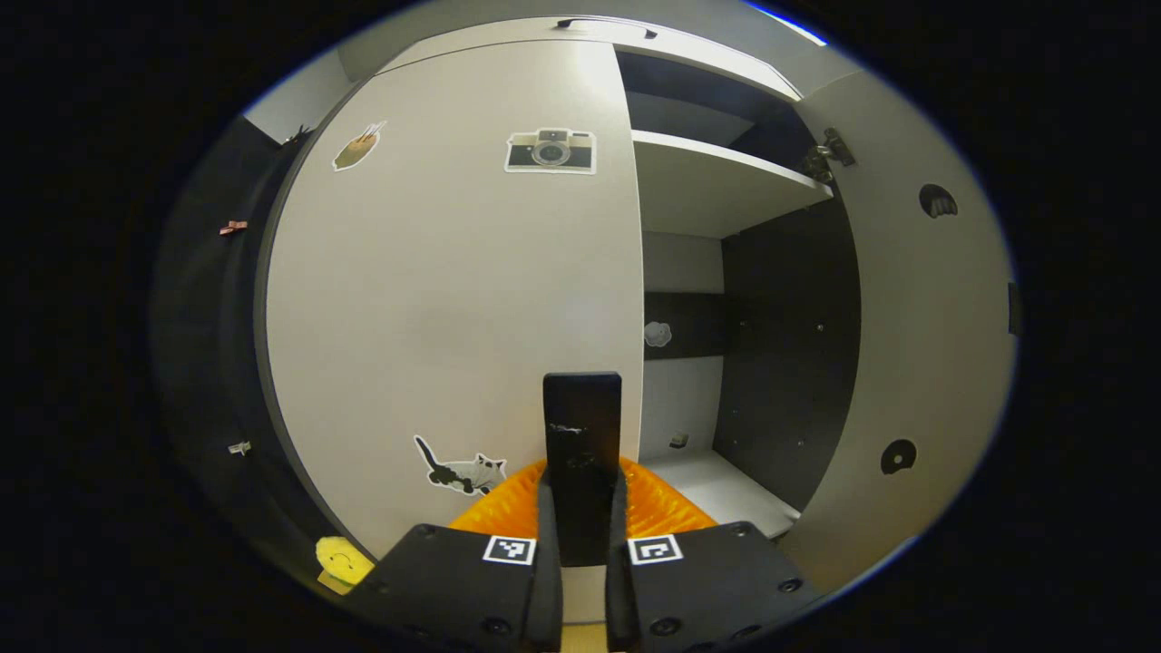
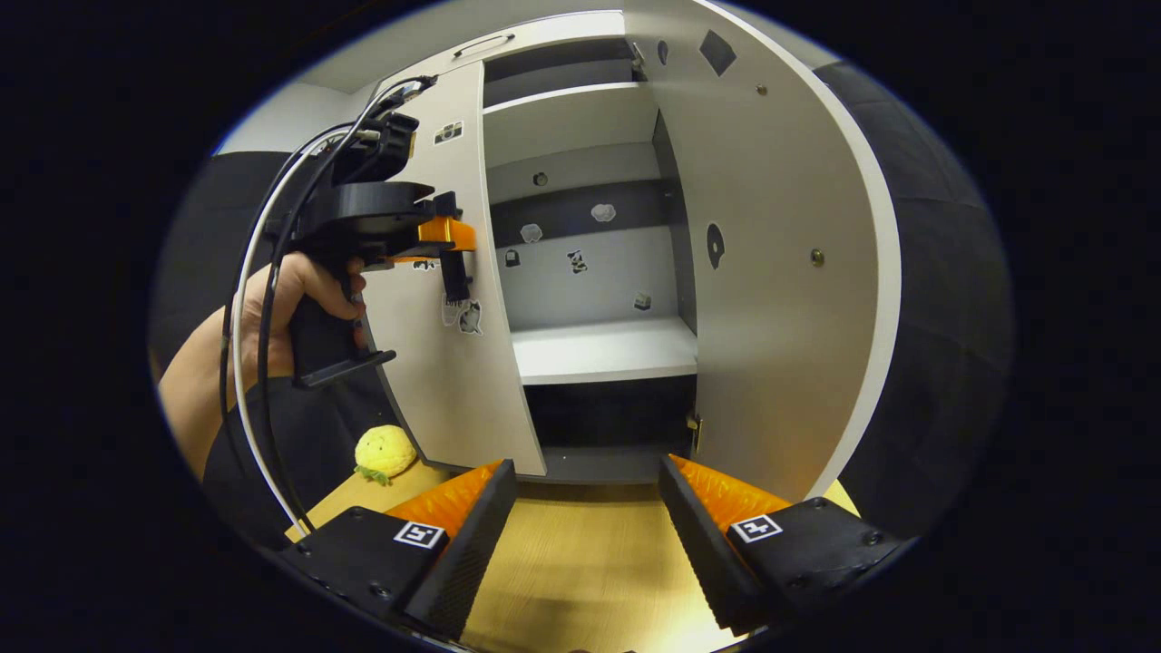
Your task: Open the right door of the double-door shoe cabinet with the right hand, and open the left door with the left hand.
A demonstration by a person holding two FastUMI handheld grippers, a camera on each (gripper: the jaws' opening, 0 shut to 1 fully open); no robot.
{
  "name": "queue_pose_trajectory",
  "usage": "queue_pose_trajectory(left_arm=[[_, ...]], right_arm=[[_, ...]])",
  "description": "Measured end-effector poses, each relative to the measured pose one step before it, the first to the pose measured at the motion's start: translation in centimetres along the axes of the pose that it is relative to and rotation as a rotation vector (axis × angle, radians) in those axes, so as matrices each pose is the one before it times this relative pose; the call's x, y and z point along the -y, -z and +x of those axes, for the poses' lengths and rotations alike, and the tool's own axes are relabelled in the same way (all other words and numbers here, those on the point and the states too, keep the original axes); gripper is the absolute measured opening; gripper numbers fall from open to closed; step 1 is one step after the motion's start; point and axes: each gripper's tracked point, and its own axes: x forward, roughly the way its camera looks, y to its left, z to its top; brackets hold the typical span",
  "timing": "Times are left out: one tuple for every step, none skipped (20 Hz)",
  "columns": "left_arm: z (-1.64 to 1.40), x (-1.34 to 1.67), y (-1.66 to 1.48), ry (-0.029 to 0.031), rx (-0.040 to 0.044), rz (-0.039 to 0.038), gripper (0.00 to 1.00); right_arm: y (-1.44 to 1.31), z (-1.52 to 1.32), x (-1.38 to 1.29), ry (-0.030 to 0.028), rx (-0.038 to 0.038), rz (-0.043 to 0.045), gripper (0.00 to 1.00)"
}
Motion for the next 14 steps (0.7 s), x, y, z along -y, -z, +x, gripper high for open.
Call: queue_pose_trajectory(left_arm=[[-0.044,0.001,0.065,0.00307,-0.00028,-0.00548,0.19],[0.003,0.004,-0.071,0.00205,0.0032,-0.01142,0.17],[-0.1,-0.015,0.021,0.00154,0.00018,-0.00574,0.16],[-0.046,-0.055,-0.019,0.0002,0.00012,-0.00598,0.15],[-0.083,-0.021,0.057,0.00089,-0.00011,-0.00862,0.15],[-0.151,0.024,-0.051,0.00248,0.00007,-0.00655,0.15],[-0.177,-0.026,0.08,0.00361,0.00265,-0.00733,0.15],[-0.331,-0.037,-0.017,0.00285,0.00304,-0.00413,0.15],[-0.309,-0.093,0.068,0.00233,0.00715,-0.00674,0.15],[-0.369,-0.025,-0.041,0.00352,0.00755,-0.00335,0.15],[-0.626,-0.048,0.045,0.0034,0.00553,-0.00138,0.15],[-0.647,-0.024,0.095,0.00299,0.00259,-0.00545,0.15],[-0.548,-0.125,-0.048,0.00443,0.00055,-0.00573,0.15],[-0.375,-0.14,0.008,0.00597,0.00011,-0.00542,0.15]], right_arm=[[0.02,-0.034,-0.057,-0.00273,0.00011,-0.00416,0.99],[0.047,-0.013,-0.001,0.0008,-0.00091,-0.00842,0.99],[-0.016,-0.061,0.025,0.00057,-0.00041,-0.00735,0.99],[-0.066,-0.052,-0.031,0.0005,0.00033,-0.00285,0.98],[-0.082,-0.124,0.133,0.00025,0.00195,-0.00029,0.98],[-0.117,-0.041,0.092,0.00134,0.00168,-0.00073,0.99],[-0.172,0.11,0.102,0.00258,0.0019,-0.00264,0.99],[-0.128,0.044,0.128,0.00227,0.00217,-0.00429,0.99],[-0.23,0.053,0.143,0.00331,0.00358,-0.00676,0.98],[-0.258,0.012,0.185,0.00616,0.00324,-0.0084,0.98],[-0.267,-0.277,0.225,0.00865,0.0061,-0.00865,0.98],[-0.15,-0.316,-0.036,0.01109,0.00771,-0.00598,0.98],[-0.248,-0.598,-0.195,0.01033,0.00733,-0.00258,0.99],[-0.137,-0.194,-0.007,0.00926,0.00509,0.00033,0.98]])
